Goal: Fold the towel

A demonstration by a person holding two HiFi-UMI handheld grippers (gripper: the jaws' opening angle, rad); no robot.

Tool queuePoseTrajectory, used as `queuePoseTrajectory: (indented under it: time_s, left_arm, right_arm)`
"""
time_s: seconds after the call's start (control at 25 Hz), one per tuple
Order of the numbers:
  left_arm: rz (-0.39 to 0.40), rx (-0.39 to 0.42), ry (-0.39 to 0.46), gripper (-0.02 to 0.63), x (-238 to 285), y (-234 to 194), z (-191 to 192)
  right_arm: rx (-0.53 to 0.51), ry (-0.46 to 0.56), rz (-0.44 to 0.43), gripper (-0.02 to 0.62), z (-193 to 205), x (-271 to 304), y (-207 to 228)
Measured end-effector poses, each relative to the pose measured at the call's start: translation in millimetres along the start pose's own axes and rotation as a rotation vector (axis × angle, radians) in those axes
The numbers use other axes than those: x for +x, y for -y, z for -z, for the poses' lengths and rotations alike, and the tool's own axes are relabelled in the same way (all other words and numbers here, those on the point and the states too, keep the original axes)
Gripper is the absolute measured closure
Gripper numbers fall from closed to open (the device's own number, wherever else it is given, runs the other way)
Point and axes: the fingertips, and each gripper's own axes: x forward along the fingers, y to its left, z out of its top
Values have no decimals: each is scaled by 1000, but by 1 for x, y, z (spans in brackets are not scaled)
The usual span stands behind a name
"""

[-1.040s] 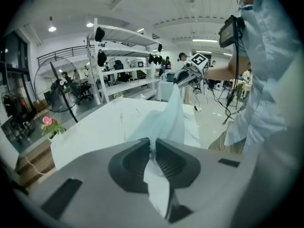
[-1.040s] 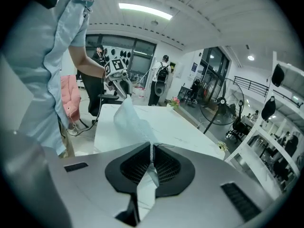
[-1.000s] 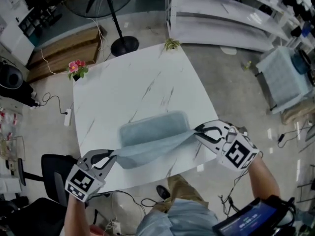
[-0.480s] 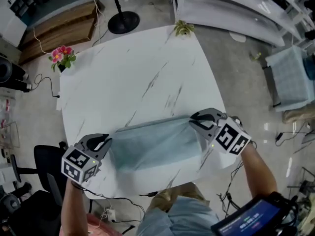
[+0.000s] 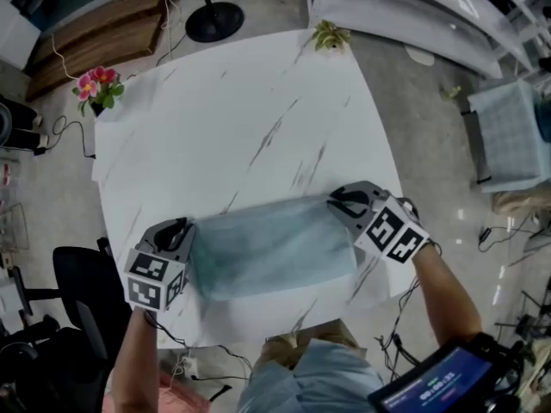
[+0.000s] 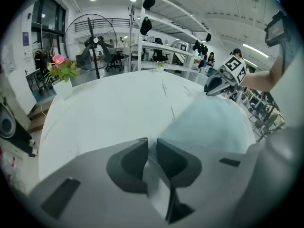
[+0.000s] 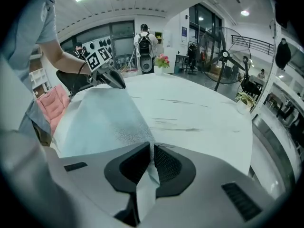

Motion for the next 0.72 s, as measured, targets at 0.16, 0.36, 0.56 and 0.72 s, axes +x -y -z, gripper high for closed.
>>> queuePoseTrajectory:
  time_s: [0.16,0.36,0.56,0.72]
  left_arm:
    - [-18,5,40,516,-6,-2,-8]
    - [-71,-50,121,356,-45,-30,-7]
    - [-63,-110,235,484,-101,-29,2]
    - [133,66,197,574,-99,70,34]
  right_arm:
    - [78,98,-28,441,-21,-18,-3]
    - [60,181,59,428,-40,-63,-11]
    - [17,160,81,523,-32,-83,-69]
    - [-31,84,64,551,-4,-58,-124]
